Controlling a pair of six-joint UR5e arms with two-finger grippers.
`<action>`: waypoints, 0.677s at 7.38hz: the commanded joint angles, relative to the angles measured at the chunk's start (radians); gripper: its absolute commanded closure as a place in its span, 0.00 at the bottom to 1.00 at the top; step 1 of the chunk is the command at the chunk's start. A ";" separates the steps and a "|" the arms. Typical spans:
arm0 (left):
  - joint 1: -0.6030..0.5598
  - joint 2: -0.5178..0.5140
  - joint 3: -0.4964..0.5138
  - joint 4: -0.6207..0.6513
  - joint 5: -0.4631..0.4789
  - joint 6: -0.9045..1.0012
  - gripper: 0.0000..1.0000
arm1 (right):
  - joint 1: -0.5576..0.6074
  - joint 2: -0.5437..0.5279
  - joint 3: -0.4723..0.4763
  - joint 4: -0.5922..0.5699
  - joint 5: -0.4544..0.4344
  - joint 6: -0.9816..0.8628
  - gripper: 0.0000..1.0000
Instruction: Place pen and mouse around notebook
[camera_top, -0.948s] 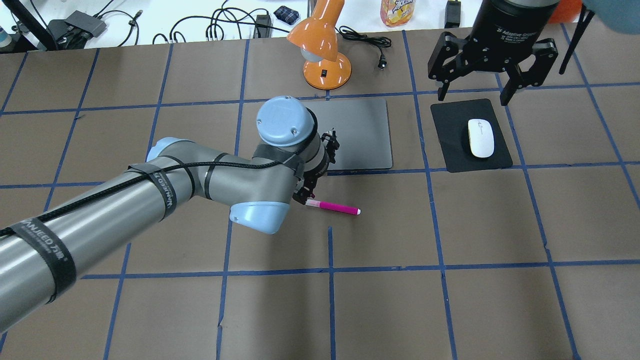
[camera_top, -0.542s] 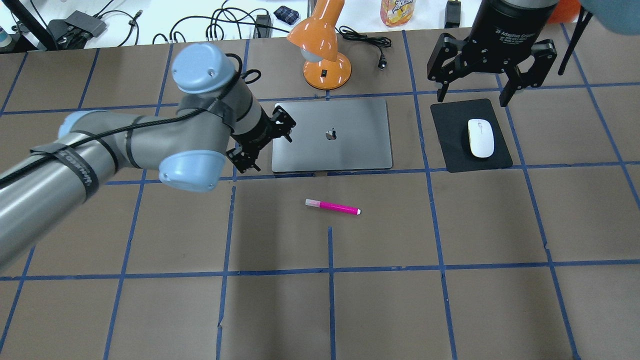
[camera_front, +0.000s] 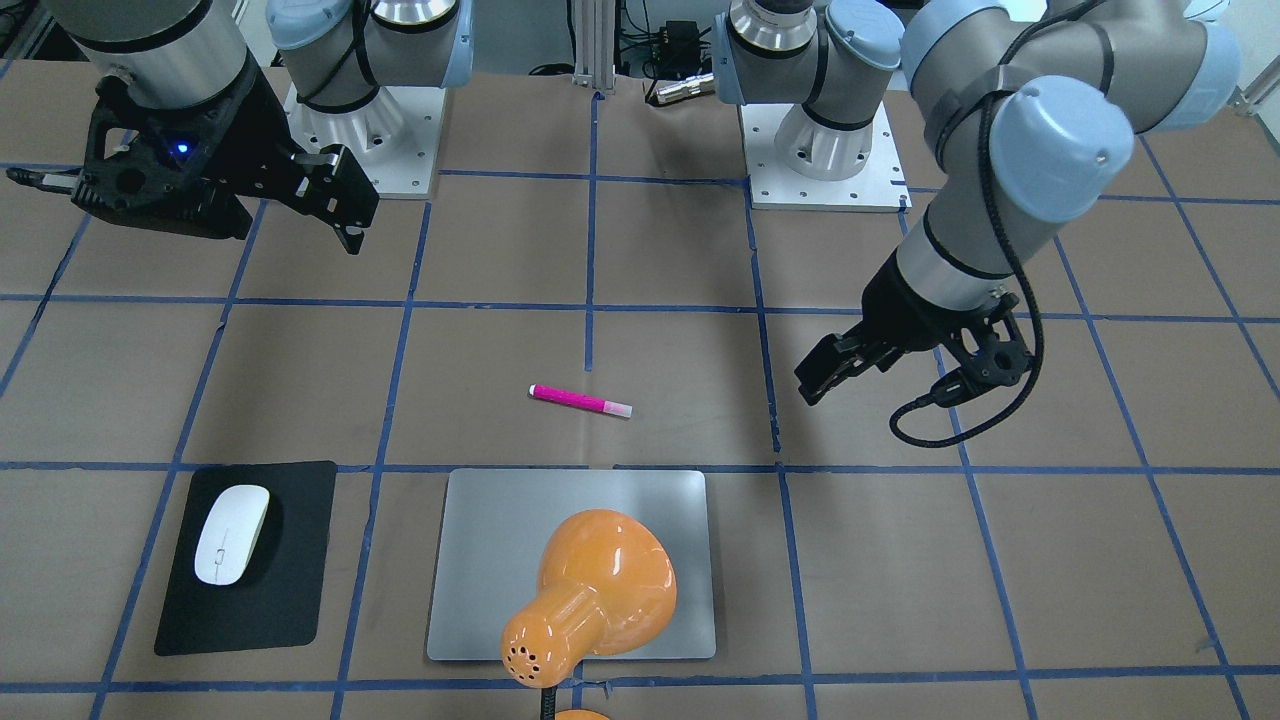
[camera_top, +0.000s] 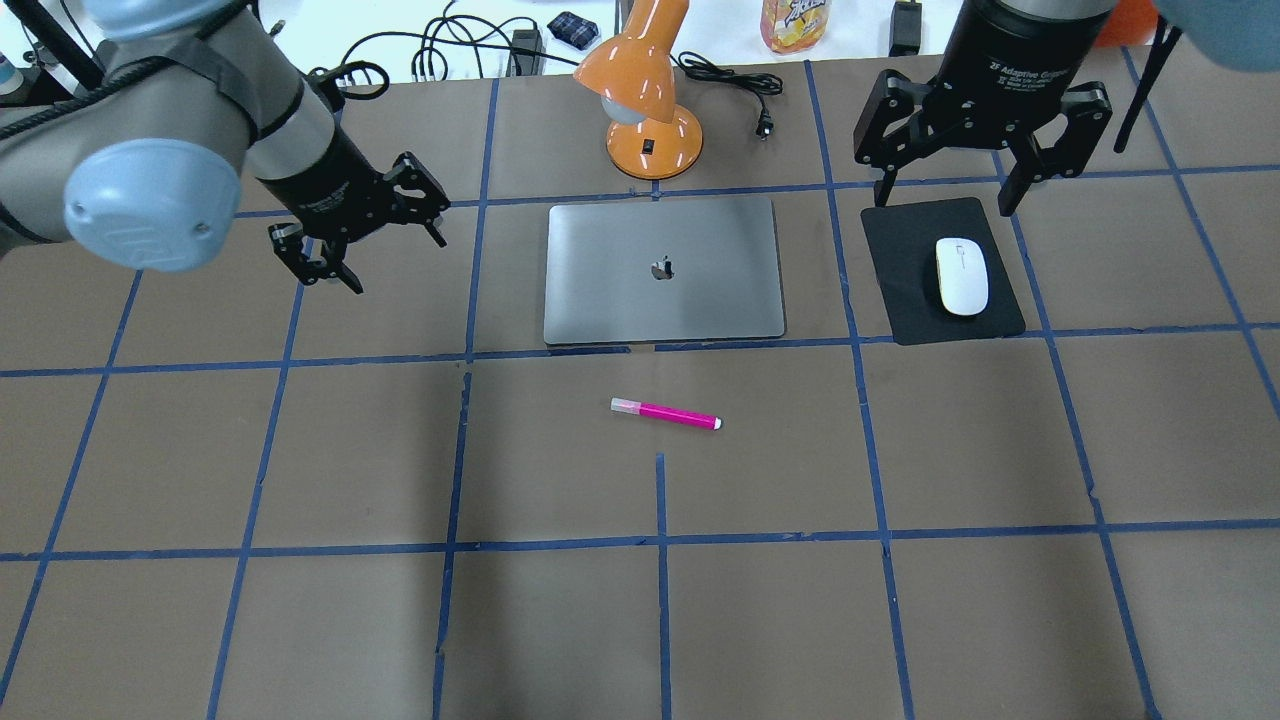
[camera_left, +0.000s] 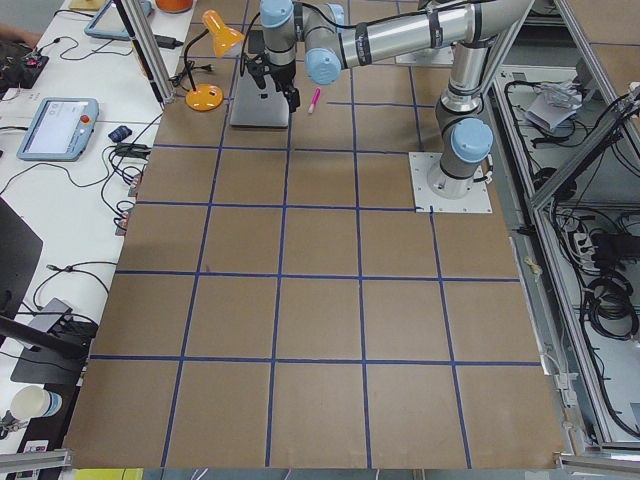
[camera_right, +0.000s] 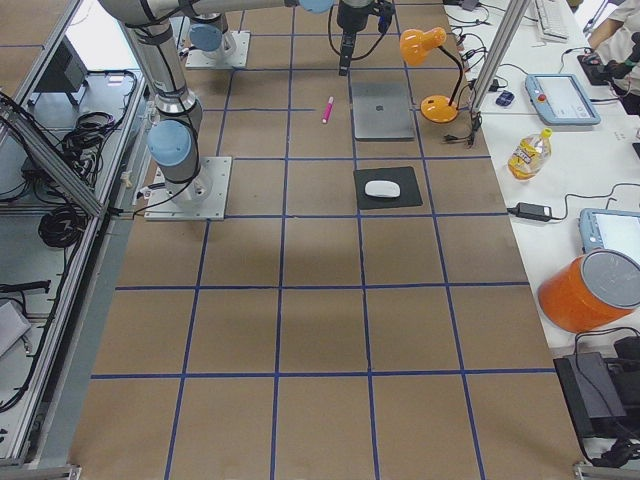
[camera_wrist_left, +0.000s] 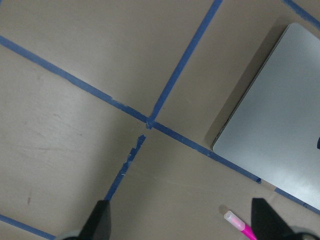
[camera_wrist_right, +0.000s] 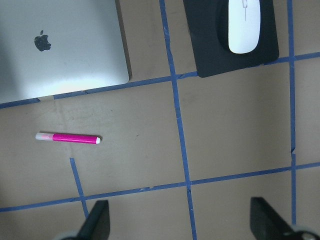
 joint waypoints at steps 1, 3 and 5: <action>0.015 0.077 0.004 -0.080 0.027 0.301 0.00 | 0.000 0.000 0.000 0.000 0.003 -0.001 0.00; 0.016 0.138 0.005 -0.133 0.168 0.358 0.00 | 0.000 0.000 0.000 0.000 0.005 -0.004 0.00; 0.013 0.174 -0.007 -0.194 0.179 0.358 0.00 | 0.000 0.000 0.000 -0.002 0.006 -0.007 0.00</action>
